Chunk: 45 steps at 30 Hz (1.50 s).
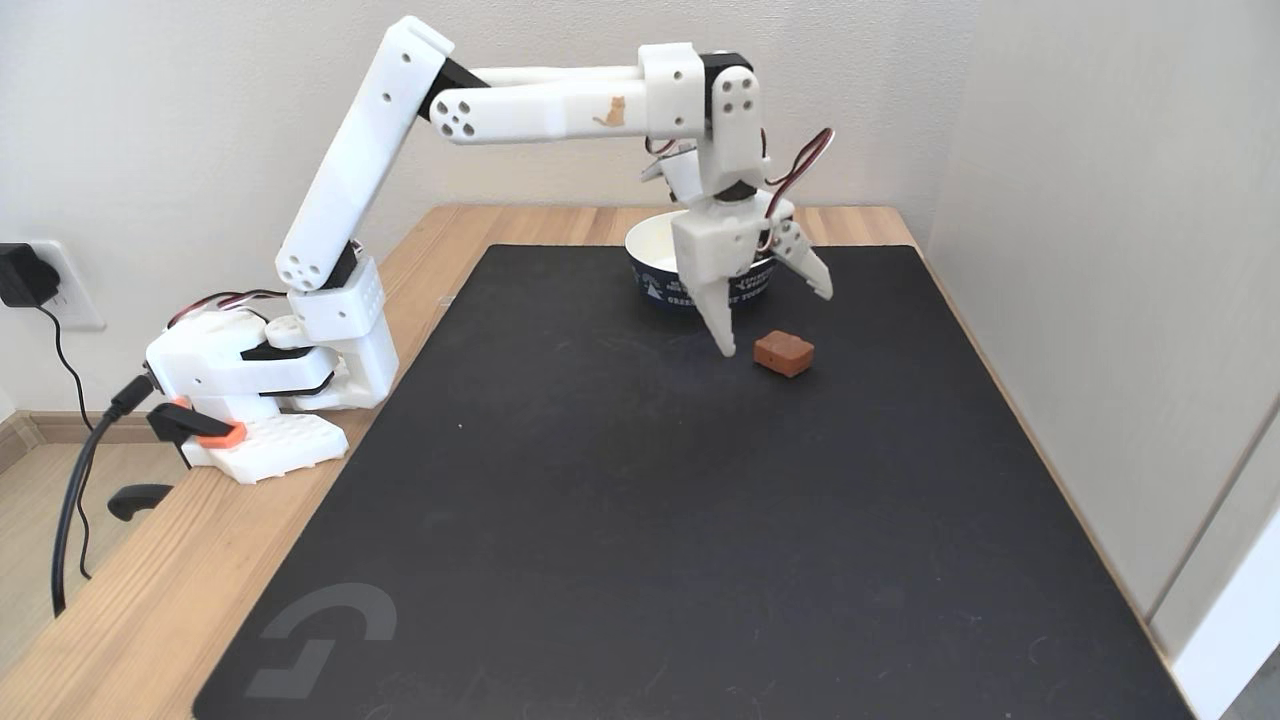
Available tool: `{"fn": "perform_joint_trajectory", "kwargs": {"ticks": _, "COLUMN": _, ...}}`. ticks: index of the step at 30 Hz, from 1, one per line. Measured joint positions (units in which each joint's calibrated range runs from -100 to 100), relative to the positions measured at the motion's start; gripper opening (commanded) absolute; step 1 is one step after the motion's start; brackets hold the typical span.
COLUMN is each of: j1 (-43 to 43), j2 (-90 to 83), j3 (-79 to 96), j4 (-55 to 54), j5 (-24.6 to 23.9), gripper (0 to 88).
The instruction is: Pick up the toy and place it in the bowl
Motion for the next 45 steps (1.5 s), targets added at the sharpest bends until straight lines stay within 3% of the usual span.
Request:
{"fn": "perform_joint_trajectory", "kwargs": {"ticks": 20, "j1": -0.6, "j2": 11.2, "j3": -1.6, "j4": -9.4, "j5": 0.1, "gripper": 42.2}}
{"fn": "perform_joint_trajectory", "kwargs": {"ticks": 25, "j1": -0.6, "j2": 11.2, "j3": -1.6, "j4": -9.4, "j5": 0.1, "gripper": 27.6}}
{"fn": "perform_joint_trajectory", "kwargs": {"ticks": 37, "j1": -1.2, "j2": 11.2, "j3": -1.7, "j4": -9.2, "j5": 0.1, "gripper": 26.5}}
{"fn": "perform_joint_trajectory", "kwargs": {"ticks": 42, "j1": -1.2, "j2": 11.2, "j3": -1.9, "j4": -9.1, "j5": 0.1, "gripper": 13.6}}
{"fn": "perform_joint_trajectory", "kwargs": {"ticks": 45, "j1": -1.2, "j2": 11.2, "j3": -1.9, "j4": -9.1, "j5": 0.1, "gripper": 11.9}}
